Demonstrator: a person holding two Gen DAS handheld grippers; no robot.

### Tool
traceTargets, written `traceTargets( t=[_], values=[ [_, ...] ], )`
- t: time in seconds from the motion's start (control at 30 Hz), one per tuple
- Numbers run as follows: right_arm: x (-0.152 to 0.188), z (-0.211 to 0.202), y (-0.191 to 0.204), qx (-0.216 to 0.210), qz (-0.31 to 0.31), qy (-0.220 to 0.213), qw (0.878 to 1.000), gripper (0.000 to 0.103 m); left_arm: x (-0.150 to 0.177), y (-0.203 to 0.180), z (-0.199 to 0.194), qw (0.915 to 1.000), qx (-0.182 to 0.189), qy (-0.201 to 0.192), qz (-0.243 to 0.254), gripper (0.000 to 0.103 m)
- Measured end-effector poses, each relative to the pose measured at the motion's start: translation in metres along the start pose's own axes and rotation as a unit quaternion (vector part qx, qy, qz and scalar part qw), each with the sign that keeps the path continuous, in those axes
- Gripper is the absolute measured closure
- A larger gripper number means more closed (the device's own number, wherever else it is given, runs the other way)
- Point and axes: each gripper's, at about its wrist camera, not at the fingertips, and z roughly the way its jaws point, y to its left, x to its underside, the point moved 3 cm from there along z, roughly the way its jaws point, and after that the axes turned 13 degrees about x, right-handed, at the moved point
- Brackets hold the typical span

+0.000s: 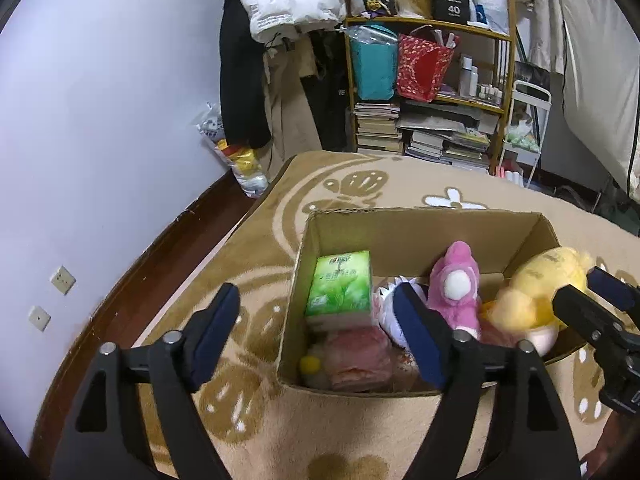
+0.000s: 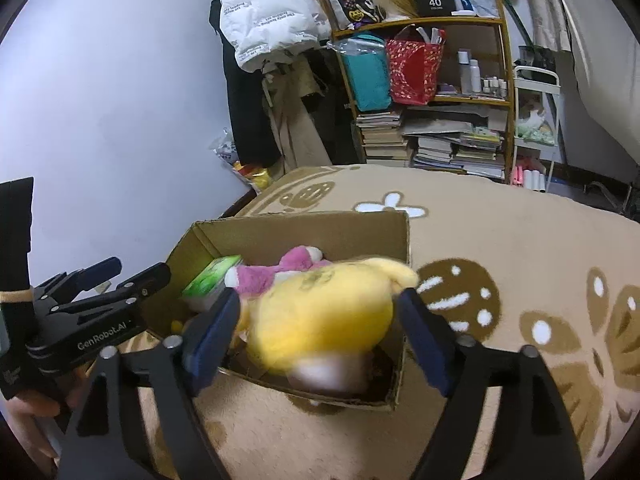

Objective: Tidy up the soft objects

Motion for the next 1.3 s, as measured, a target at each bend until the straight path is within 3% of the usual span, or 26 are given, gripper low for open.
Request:
traceTargets(
  t=[0.07, 0.13, 0.27, 0.5, 0.7, 1.03, 1.3],
  values=[
    [-0.001, -0.004, -0.001, 0.002, -0.001, -0.001, 1.000, 0.008, 0.000, 0.002, -0.006, 0.9999, -0.009, -0.007, -0.002, 0.008],
    [0.000, -0.008, -0.002, 0.002, -0.002, 0.003, 1.000, 0.002, -0.001, 0.004, -0.015, 0.9996, -0.024, -0.017, 0.000, 0.003],
    [0.002, -0.018, -0.004, 0.009, -0.005, 0.007, 1.000, 0.000, -0.002, 0.006, -0.031, 0.9994, -0.024, -0.023, -0.002, 0.002],
    [-0.004, -0.053, 0.002, 0.026, -0.030, -0.024, 0.999, 0.000, -0.006, 0.005, -0.074, 0.9984, -0.005, -0.055, -0.010, 0.001],
    [-0.005, -0.081, 0.003, 0.020, -0.036, -0.025, 0.999, 0.000, -0.007, 0.004, -0.121, 0.9958, -0.024, -0.089, 0.000, 0.001],
    [0.000, -0.131, 0.001, 0.019, -0.043, -0.048, 0.998, 0.000, 0.017, 0.012, -0.176, 0.9946, 0.007, -0.102, -0.017, 0.001],
    [0.009, -0.163, -0.005, 0.016, -0.047, -0.068, 0.996, 0.000, 0.046, 0.012, -0.205, 0.9932, -0.012, -0.116, -0.008, 0.001]
  ],
)
